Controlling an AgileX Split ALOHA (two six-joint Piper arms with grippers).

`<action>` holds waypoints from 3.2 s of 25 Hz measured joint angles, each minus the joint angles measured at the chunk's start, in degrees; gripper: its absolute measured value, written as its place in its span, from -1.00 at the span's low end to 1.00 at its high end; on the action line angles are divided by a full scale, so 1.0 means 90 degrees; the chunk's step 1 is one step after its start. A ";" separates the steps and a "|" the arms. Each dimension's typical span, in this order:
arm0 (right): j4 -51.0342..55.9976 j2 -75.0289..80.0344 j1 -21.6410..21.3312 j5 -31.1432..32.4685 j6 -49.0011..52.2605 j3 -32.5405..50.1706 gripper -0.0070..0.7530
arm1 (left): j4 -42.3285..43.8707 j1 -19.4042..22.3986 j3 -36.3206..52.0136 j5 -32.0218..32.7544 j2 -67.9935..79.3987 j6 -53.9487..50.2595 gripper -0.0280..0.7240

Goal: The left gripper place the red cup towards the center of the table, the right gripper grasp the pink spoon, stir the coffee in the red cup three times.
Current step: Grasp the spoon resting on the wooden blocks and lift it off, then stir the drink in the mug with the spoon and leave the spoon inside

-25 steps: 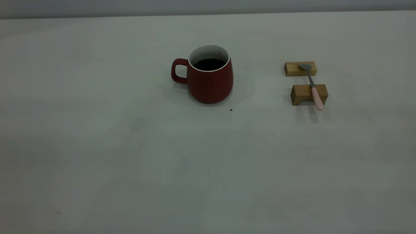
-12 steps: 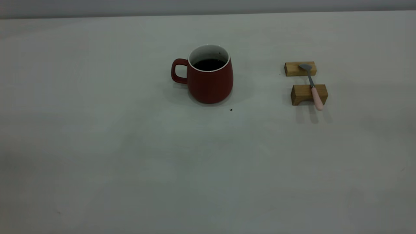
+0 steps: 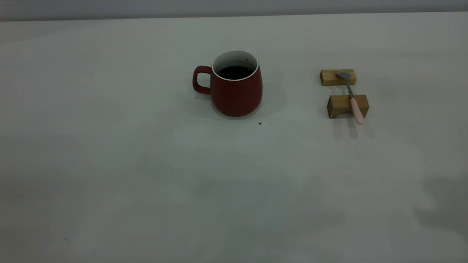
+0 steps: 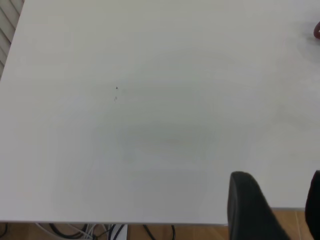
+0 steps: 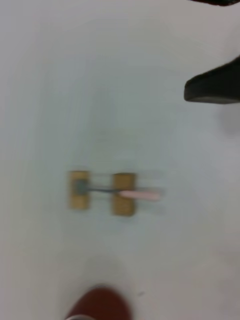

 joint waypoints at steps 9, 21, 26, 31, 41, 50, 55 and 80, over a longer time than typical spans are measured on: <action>0.0265 0.2930 0.0386 -0.0158 -0.0594 -0.1199 0.24 | 0.0000 0.0000 0.0000 0.0002 0.0000 -0.0034 0.02; 0.0636 0.6089 0.1351 0.0773 -0.0356 -0.3301 0.49 | 0.0000 0.0000 0.0000 0.0002 0.0000 -0.0034 0.02; 0.0647 0.6889 0.1351 0.1335 -0.0080 -0.4239 0.50 | 0.0000 0.0000 0.0000 0.0002 0.0000 0.0000 0.02; 0.0758 0.7498 0.1351 0.1357 -0.0023 -0.4635 0.50 | 0.0000 0.0000 0.0000 0.0007 0.0000 -0.0034 0.02; 0.1100 0.8212 0.1351 0.0911 -0.0037 -0.4666 0.50 | 0.0000 0.0000 0.0000 0.0007 0.0000 -0.0034 0.02; 0.1155 0.8797 0.1351 0.0887 -0.0160 -0.5165 0.50 | 0.0000 0.0000 0.0000 0.0007 0.0000 0.0000 0.02; 0.1150 0.9105 0.1351 0.0889 -0.0160 -0.5357 0.46 | 0.0000 0.0000 0.0000 0.0007 0.0000 -0.0034 0.02; 0.5518 0.8530 0.1354 0.4390 -0.1278 -0.7326 -0.64 | 0.0000 0.0000 0.0000 0.0007 0.0000 -0.0034 0.02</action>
